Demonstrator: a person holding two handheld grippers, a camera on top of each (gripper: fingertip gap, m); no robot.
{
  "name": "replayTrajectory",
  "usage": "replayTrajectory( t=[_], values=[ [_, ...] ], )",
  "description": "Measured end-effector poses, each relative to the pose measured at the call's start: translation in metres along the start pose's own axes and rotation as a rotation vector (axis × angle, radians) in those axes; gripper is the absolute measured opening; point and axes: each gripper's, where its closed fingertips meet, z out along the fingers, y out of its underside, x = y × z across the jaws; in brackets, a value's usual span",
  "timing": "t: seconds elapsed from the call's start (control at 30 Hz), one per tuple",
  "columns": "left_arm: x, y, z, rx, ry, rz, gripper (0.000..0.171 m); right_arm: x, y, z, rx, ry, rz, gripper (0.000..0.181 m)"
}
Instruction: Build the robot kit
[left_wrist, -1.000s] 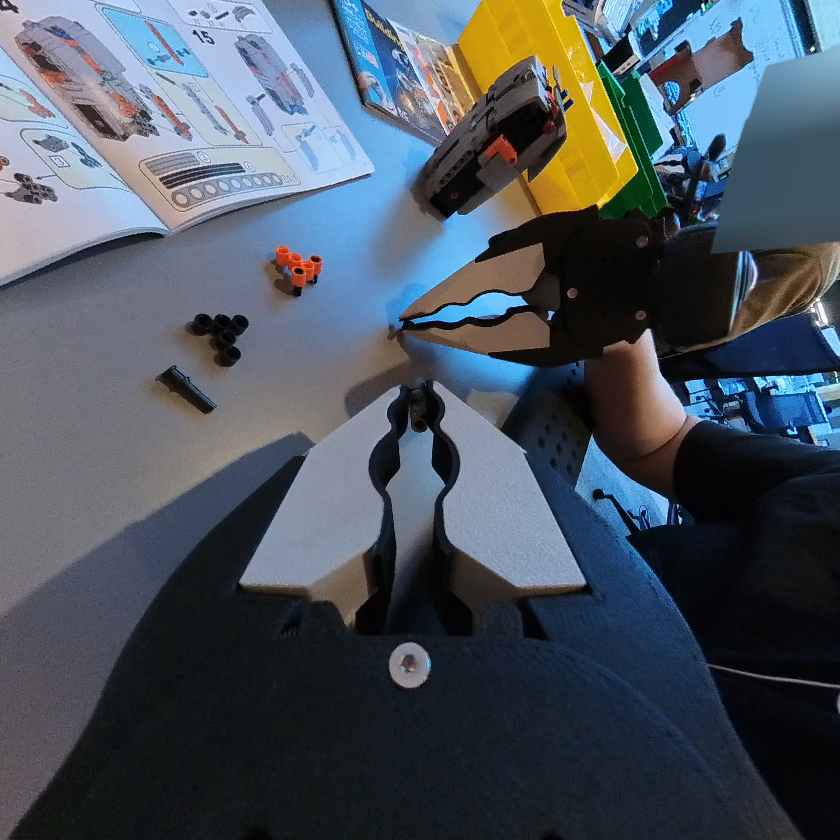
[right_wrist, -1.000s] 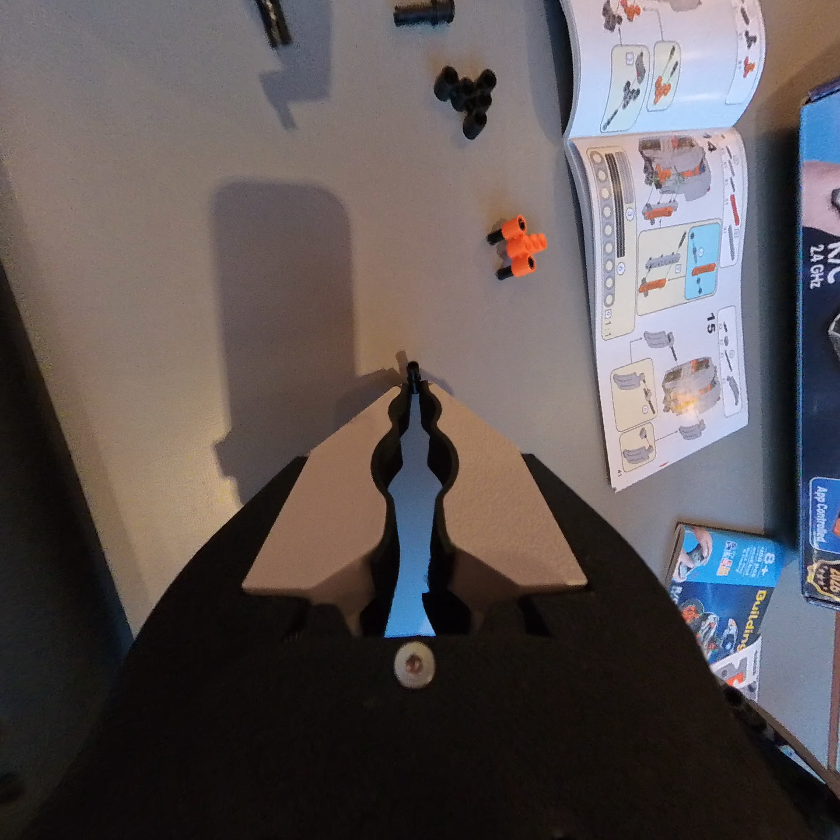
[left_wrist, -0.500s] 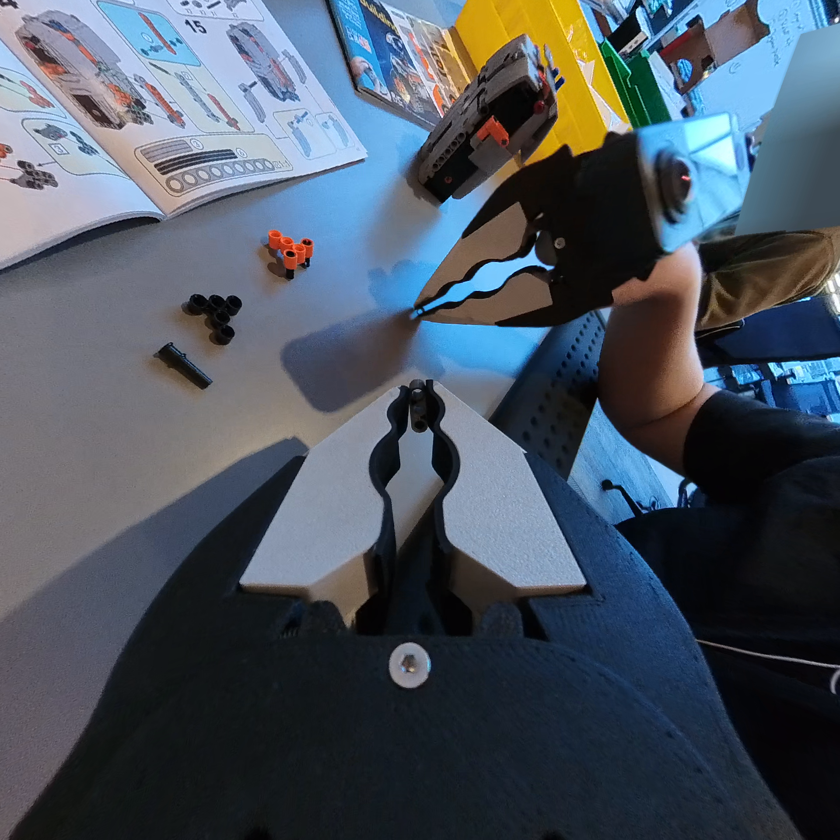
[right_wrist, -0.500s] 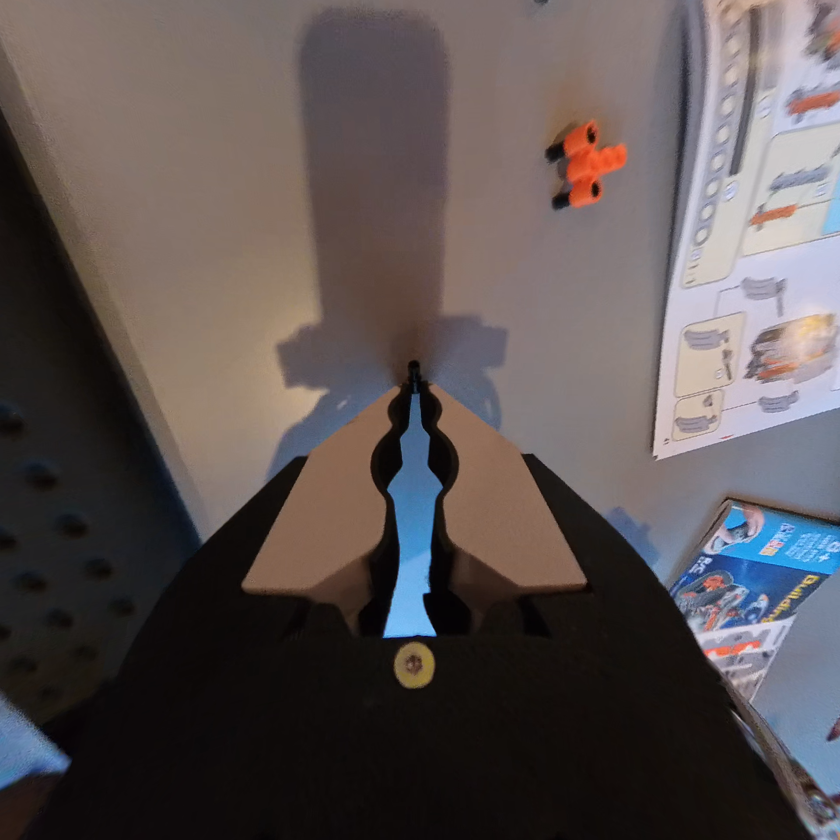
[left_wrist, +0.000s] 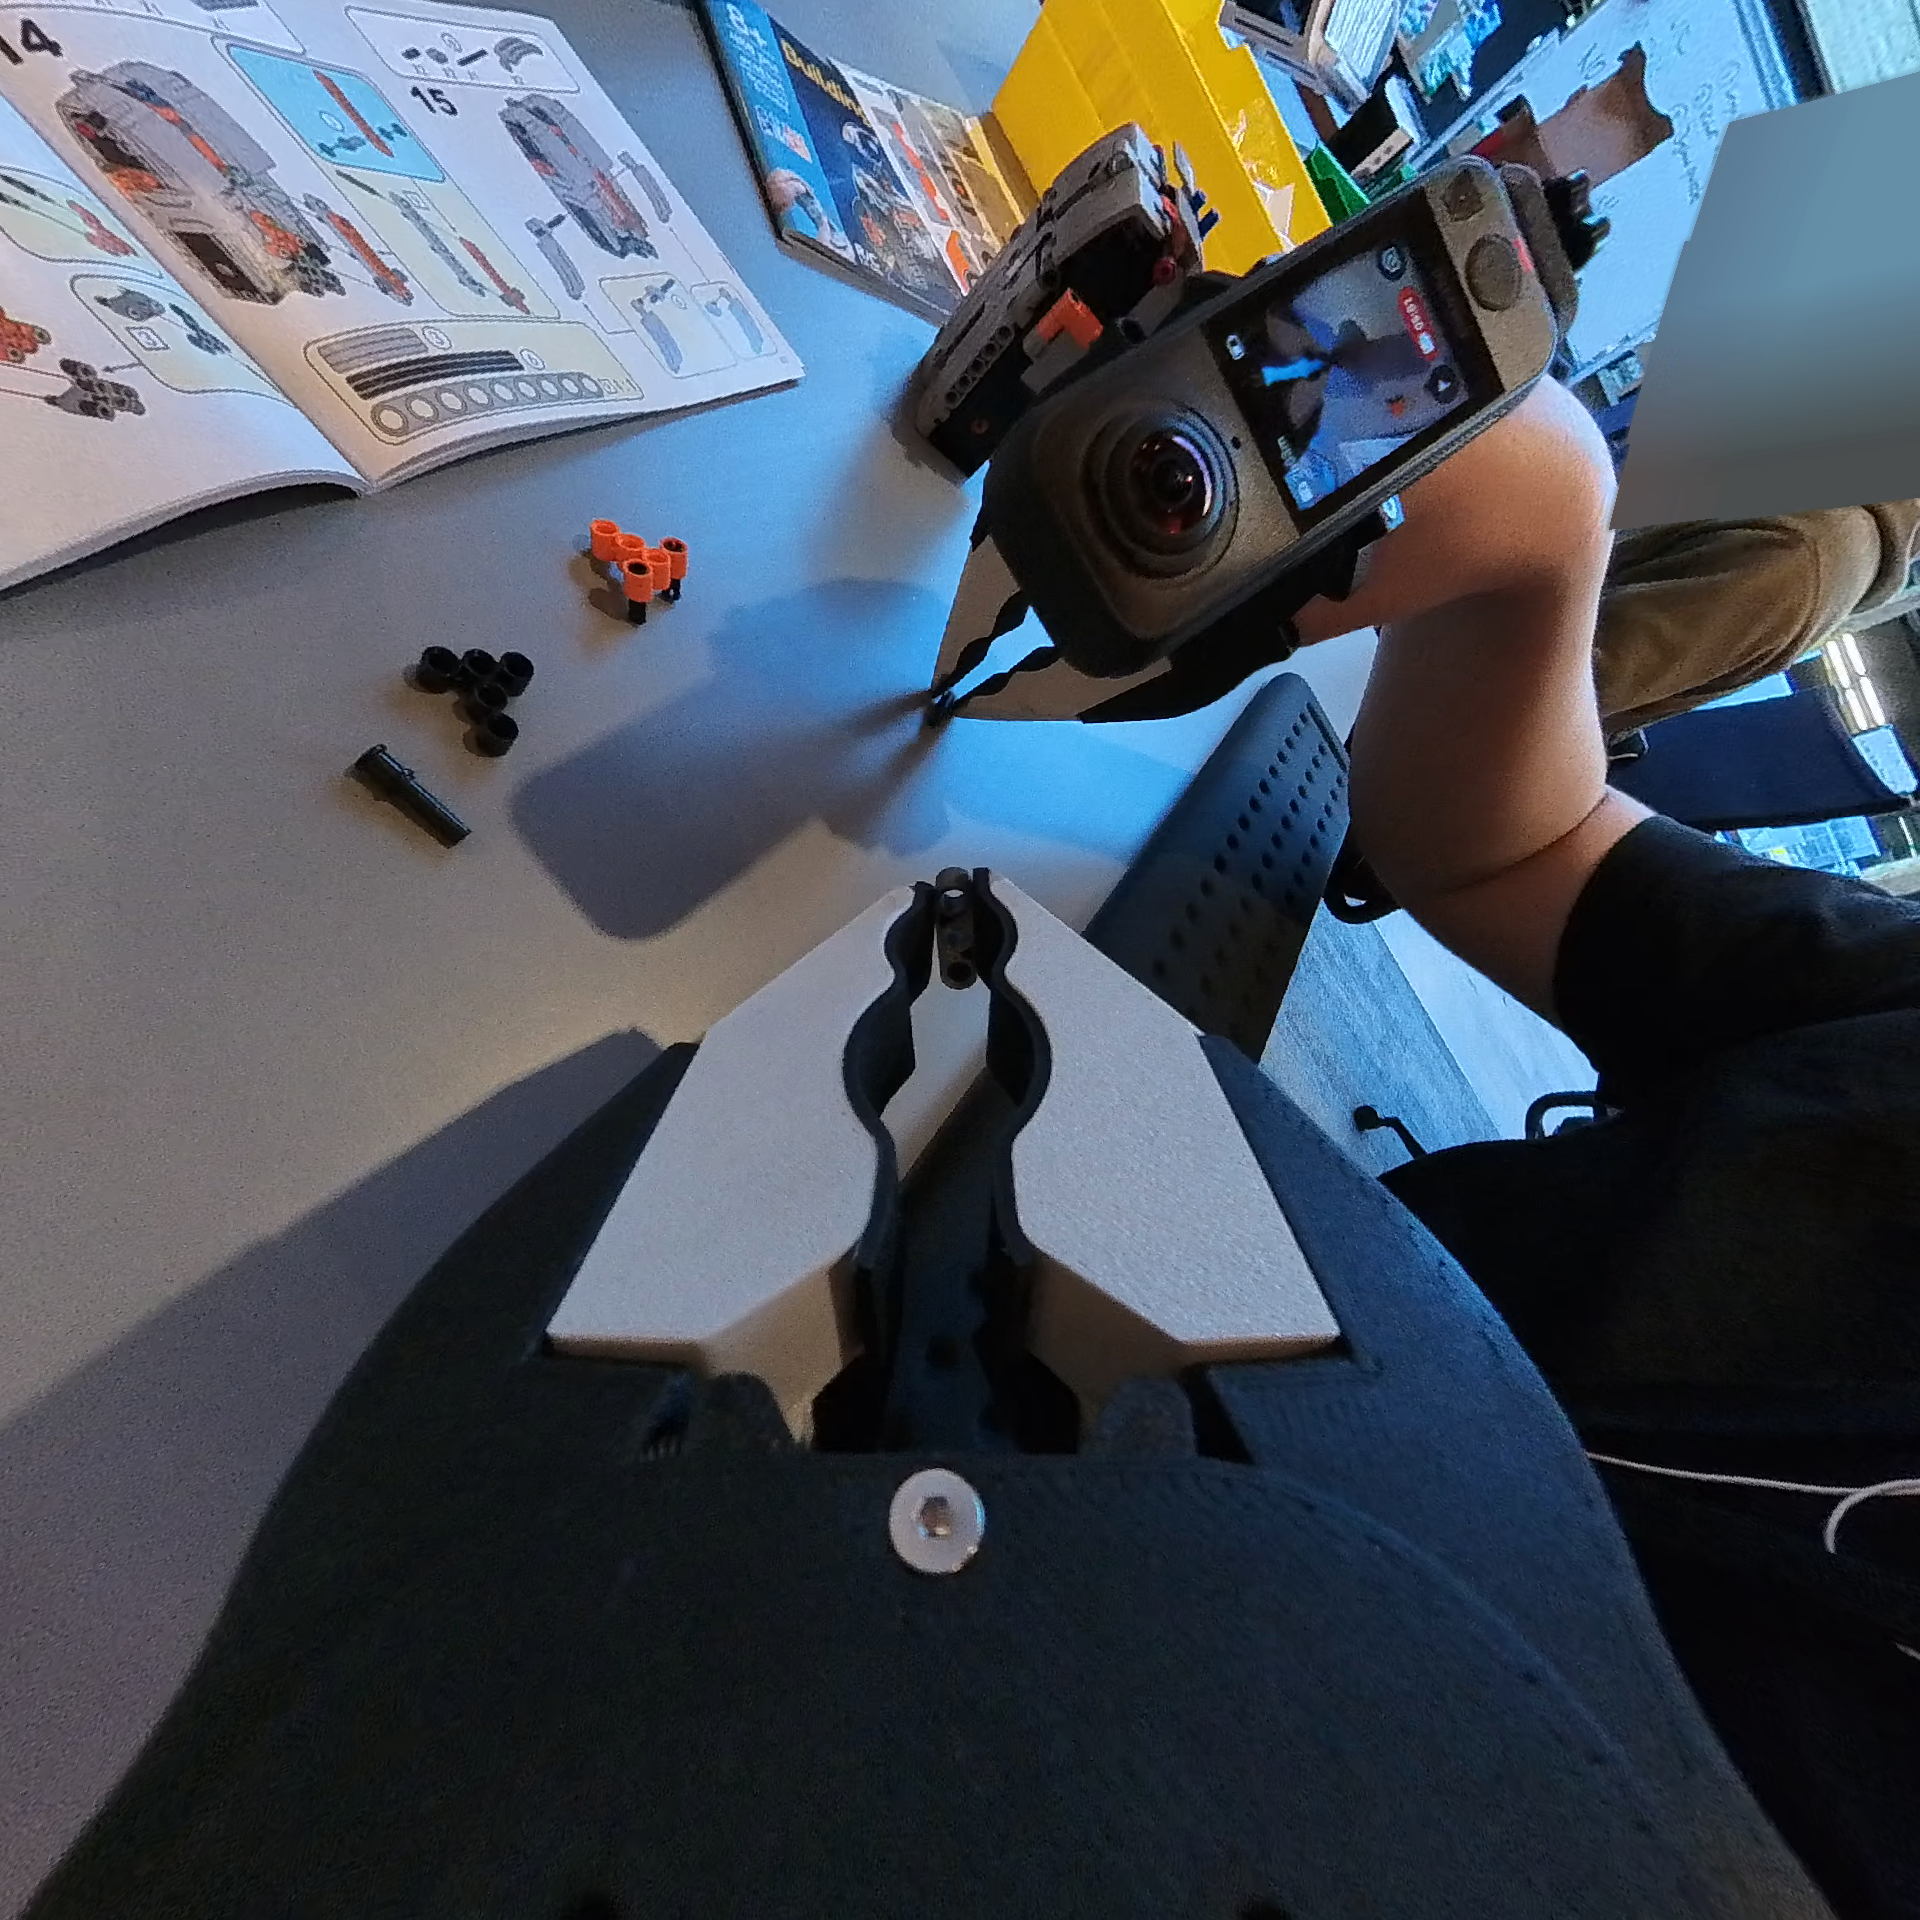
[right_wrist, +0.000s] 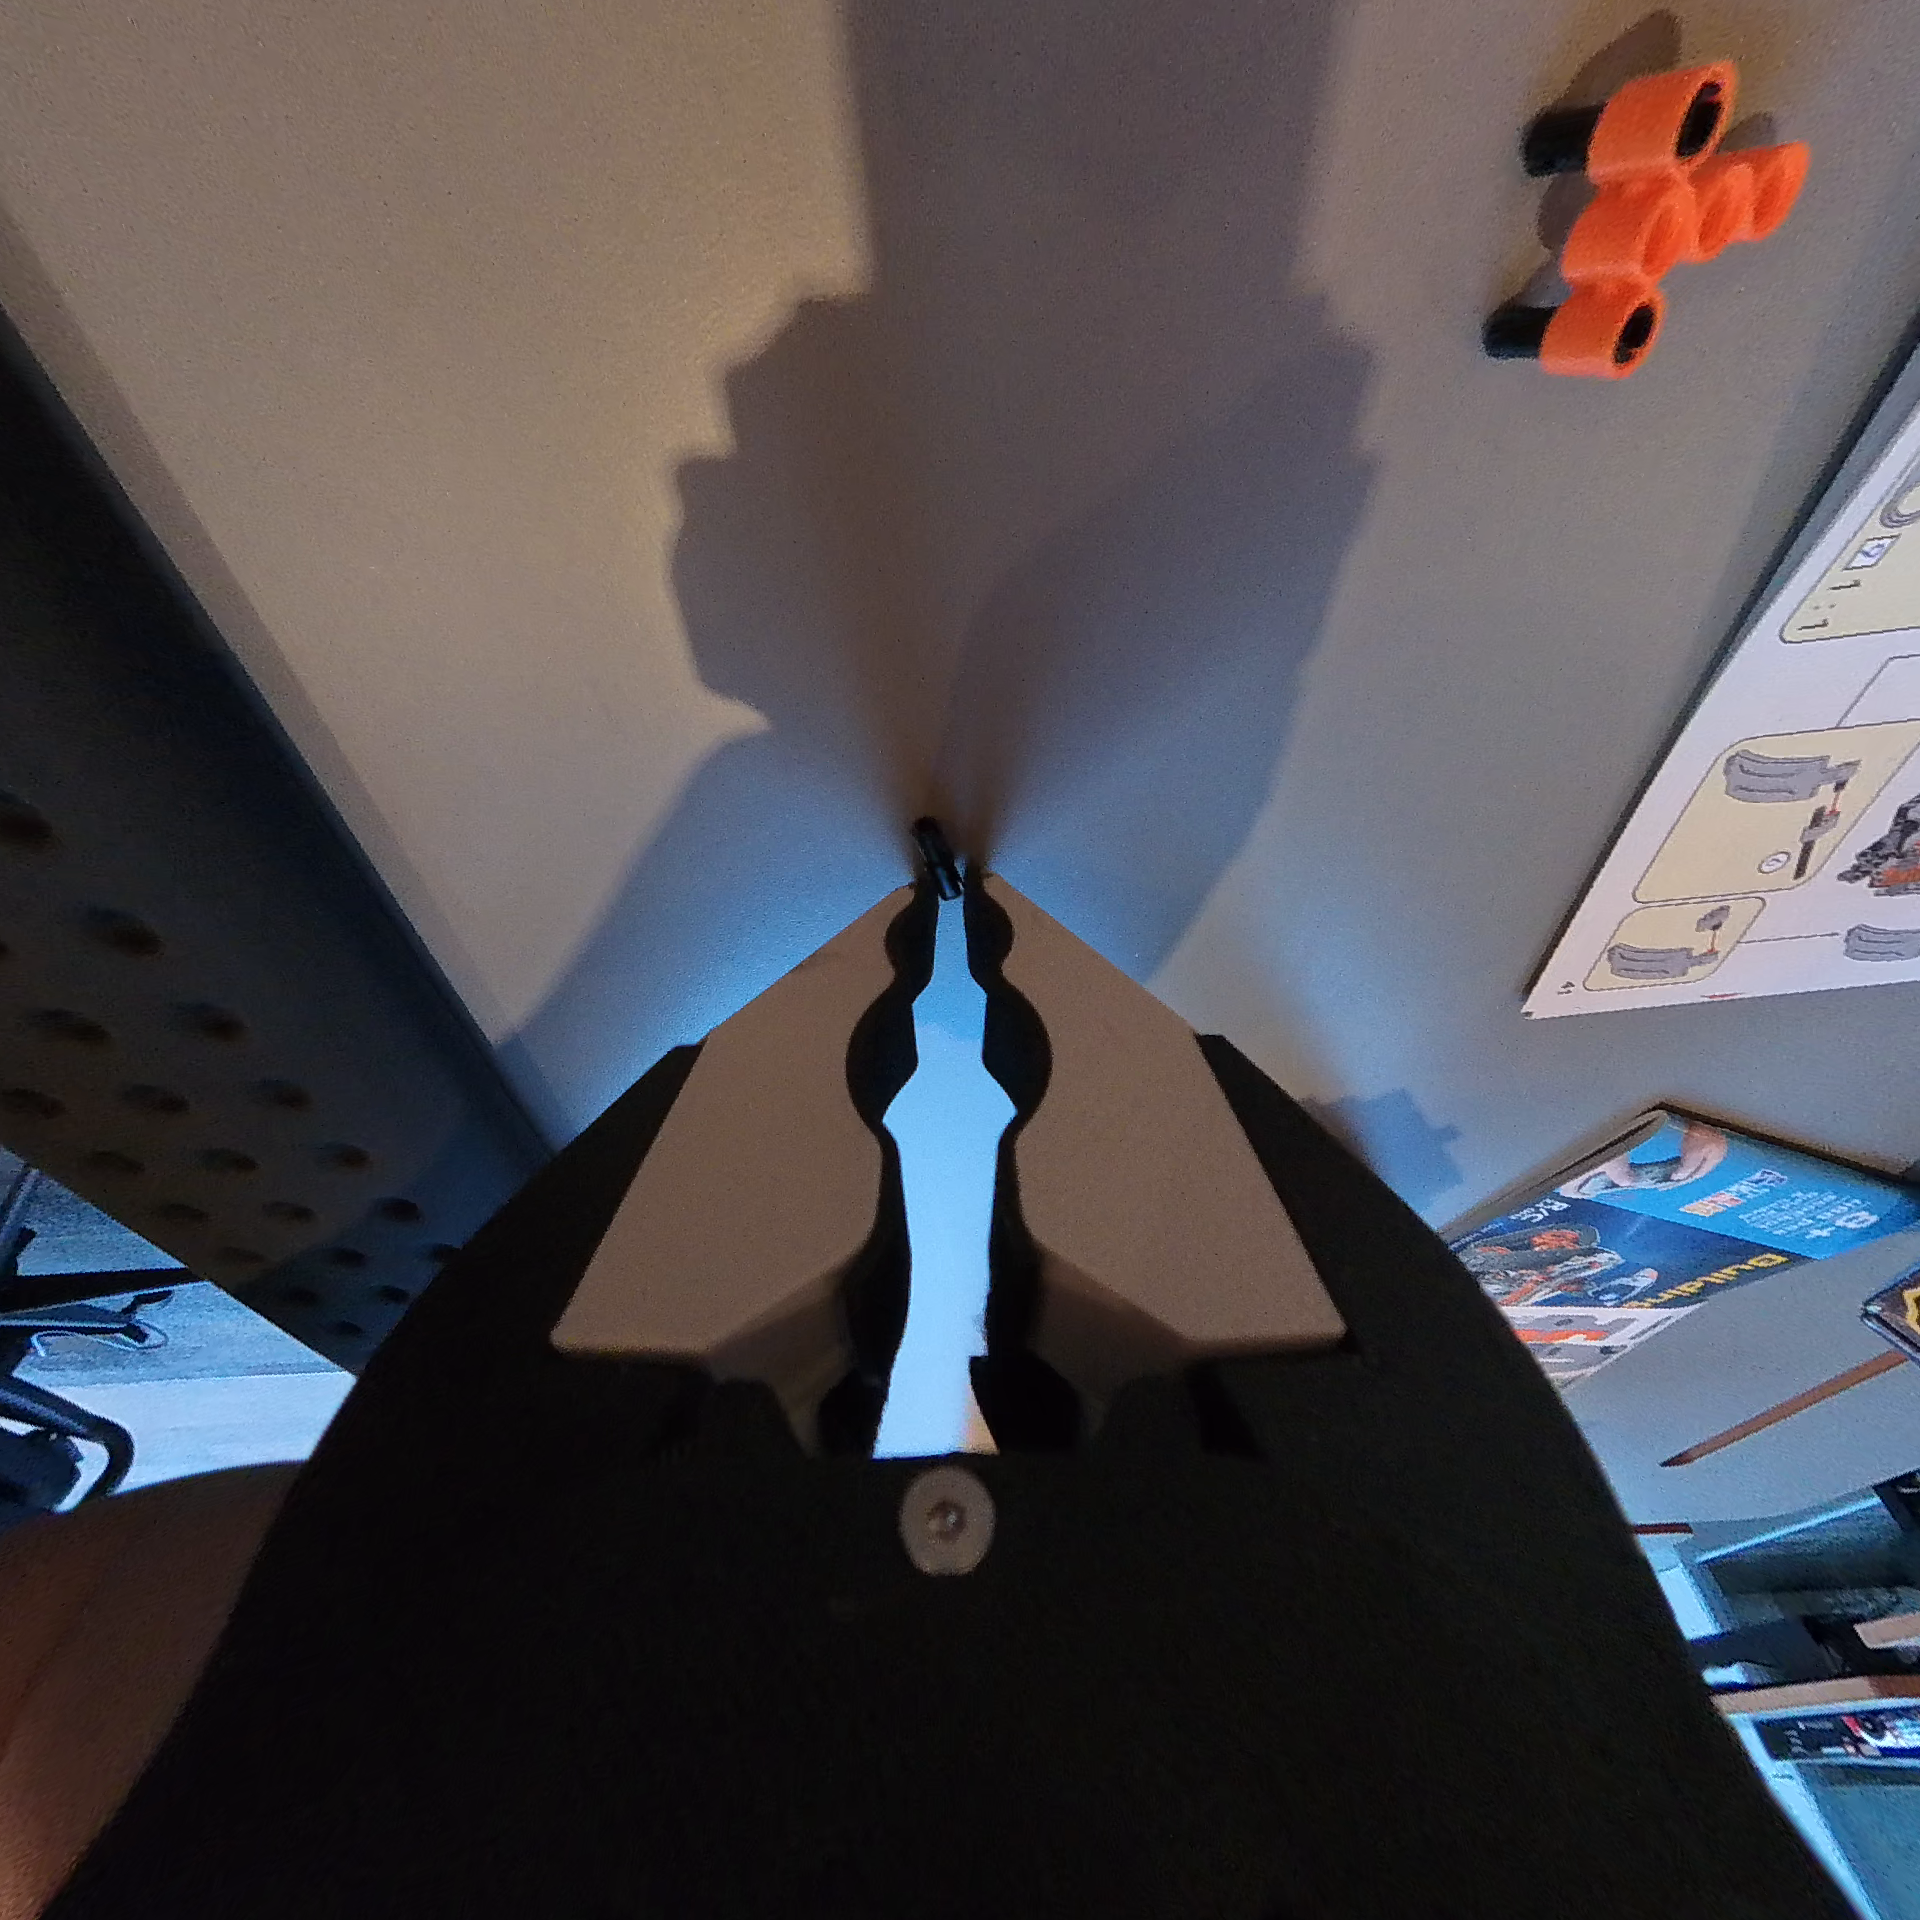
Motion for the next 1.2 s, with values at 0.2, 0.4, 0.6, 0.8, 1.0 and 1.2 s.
replayTrajectory(
  t=[0.2,0.4,0.6,0.8,1.0,1.2],
  values=[
    [0.002,0.001,-0.003,0.003,0.012,0.004,0.004,-0.003,-0.001,-0.001,0.144,-0.042,0.022,0.012],
    [0.007,0.001,-0.008,0.012,0.030,0.009,0.004,0.000,-0.002,-0.004,0.569,0.021,-0.058,0.020],
    [0.014,0.000,-0.007,0.011,0.036,0.024,0.004,0.000,-0.005,-0.009,0.834,-0.033,-0.103,0.019],
    [0.018,0.003,-0.003,-0.008,0.028,0.028,0.004,-0.003,-0.008,-0.006,0.911,-0.106,-0.117,0.011],
    [0.022,0.002,0.002,-0.013,0.039,0.032,0.004,-0.005,-0.010,-0.007,0.949,-0.150,-0.119,0.004],
    [0.022,0.003,0.002,-0.013,0.051,0.030,0.004,-0.008,0.006,-0.009,0.874,-0.142,-0.020,0.003]
  ],
)
